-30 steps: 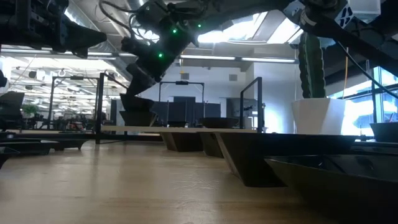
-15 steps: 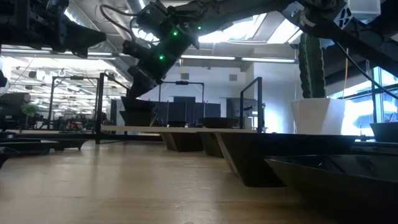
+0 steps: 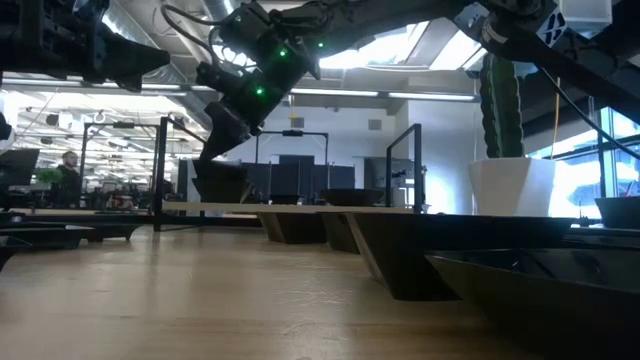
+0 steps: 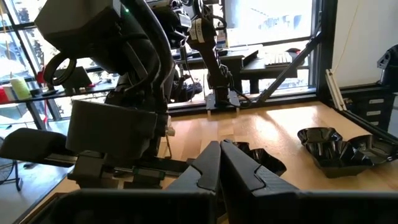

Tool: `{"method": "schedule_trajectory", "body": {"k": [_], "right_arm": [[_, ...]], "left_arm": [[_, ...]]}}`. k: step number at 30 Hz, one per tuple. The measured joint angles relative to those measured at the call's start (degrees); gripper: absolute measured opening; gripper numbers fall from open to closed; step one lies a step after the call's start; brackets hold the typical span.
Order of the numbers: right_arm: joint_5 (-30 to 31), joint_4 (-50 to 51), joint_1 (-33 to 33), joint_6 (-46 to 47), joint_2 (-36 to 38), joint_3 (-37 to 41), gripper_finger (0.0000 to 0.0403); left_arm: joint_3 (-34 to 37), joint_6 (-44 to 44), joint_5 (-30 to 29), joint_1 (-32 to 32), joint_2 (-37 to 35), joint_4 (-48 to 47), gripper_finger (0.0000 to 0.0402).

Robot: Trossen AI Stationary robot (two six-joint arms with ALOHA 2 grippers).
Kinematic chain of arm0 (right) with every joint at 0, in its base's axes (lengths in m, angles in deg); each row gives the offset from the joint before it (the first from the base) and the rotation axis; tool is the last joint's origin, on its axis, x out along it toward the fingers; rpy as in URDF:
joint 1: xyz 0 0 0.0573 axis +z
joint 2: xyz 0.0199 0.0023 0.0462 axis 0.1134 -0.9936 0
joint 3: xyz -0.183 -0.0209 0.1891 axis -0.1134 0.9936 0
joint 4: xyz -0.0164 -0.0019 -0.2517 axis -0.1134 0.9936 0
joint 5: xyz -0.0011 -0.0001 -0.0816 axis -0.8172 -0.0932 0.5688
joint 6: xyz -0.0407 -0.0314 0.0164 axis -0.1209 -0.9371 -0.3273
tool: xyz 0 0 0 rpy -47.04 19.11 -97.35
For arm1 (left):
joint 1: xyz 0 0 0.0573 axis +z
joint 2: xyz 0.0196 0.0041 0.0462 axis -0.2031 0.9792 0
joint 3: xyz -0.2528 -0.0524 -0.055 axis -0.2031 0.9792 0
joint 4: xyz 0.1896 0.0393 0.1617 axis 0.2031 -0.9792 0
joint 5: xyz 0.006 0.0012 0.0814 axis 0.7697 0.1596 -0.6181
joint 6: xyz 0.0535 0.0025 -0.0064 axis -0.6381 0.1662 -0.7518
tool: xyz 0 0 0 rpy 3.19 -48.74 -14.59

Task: Pick & Place Mini shaped plates
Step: Stack the distorted square plate on top of the distorted square plate on the shelf, then stack the square plate on top of the square plate on the shelf

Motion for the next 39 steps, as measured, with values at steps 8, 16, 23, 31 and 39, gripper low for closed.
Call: {"method": "schedule_trajectory", "body": {"k": [8,16,23,31,39], "right_arm": [[1.7,-0.9,-0.1,0.3,0.0,-0.1,0.0100],[-4.4,1.8,-0.1,-1.6,2.7,-3.9,0.0107],[-11.7,4.6,-0.1,1.8,12.0,-4.3,0.0053],[-31.7,3.3,0.7,10.5,22.0,-4.3,0.0008],[-31.2,2.3,6.6,10.2,29.6,-3.9,0.0004]], "left_arm": [[0.0,0.0,0.0,0.0,0.0,0.0,0.0004],[0.0,0.0,0.0,0.0,0.0,0.0,0.0004],[0.0,0.0,0.0,0.0,0.0,-0.1,0.0004],[0.0,0.0,0.0,0.0,0.0,-0.5,0.0004],[0.0,0.0,0.0,0.0,0.0,-1.0,0.0004]]}}
